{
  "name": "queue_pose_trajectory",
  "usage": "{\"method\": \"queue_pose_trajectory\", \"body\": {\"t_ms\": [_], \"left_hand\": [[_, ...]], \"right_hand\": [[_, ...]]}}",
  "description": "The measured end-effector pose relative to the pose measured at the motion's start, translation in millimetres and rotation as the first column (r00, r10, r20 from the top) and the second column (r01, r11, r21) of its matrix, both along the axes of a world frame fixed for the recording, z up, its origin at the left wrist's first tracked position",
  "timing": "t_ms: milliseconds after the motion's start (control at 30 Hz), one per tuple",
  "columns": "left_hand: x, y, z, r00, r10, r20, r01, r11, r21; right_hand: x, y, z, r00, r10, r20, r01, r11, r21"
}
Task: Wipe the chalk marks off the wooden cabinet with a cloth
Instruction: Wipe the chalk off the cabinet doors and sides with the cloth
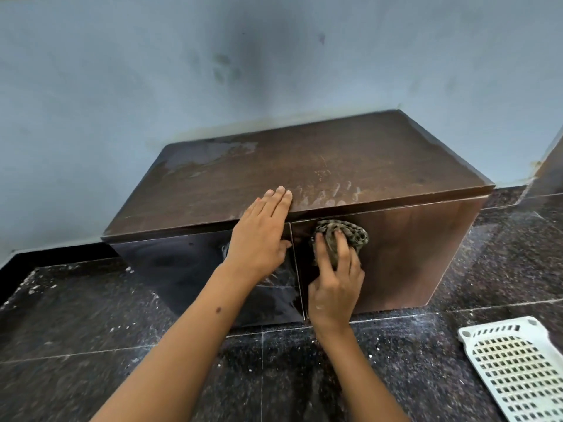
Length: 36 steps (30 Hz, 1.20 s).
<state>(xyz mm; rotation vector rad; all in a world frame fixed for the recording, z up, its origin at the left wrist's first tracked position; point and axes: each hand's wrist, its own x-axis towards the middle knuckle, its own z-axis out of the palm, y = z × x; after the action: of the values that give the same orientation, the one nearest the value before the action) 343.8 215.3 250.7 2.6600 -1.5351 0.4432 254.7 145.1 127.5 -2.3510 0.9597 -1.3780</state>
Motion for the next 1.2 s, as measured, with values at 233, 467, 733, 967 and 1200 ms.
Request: {"method": "queue_pose_trajectory", "body": {"t_ms": [233,467,733,967,1200], "left_hand": [[-7.0,42.0,-7.9,0.997,0.039,-0.066,-0.049,0.986,-0.160],[10.6,78.2,-18.0,0.980,0.196,-0.031,-0.198,0.959,-0.201],[20.2,90.7,-23.3,0.966,0.227,-0.122,-0.252,0.932,-0.259],[20.3,84.2,-34.7,0.964,0.246,-0.098,-0.265,0.912,-0.314],[25.7,85.2,-47.6,0.970,0.244,-0.018,-0.236,0.910,-0.340]], "right_hand": [[20.4,56.8,40.3,0.990,0.125,0.061,-0.135,0.972,0.193],[21.6,63.5,-8.1,0.957,0.250,-0.148,-0.220,0.956,0.192],[1.7,75.0,-40.2,0.944,0.330,0.025,-0.299,0.816,0.494],[11.0,91.2,30.9,0.916,0.193,0.351,-0.254,0.957,0.137],[26.5,36.1,14.2,0.975,0.199,-0.101,-0.219,0.941,-0.257]]}}
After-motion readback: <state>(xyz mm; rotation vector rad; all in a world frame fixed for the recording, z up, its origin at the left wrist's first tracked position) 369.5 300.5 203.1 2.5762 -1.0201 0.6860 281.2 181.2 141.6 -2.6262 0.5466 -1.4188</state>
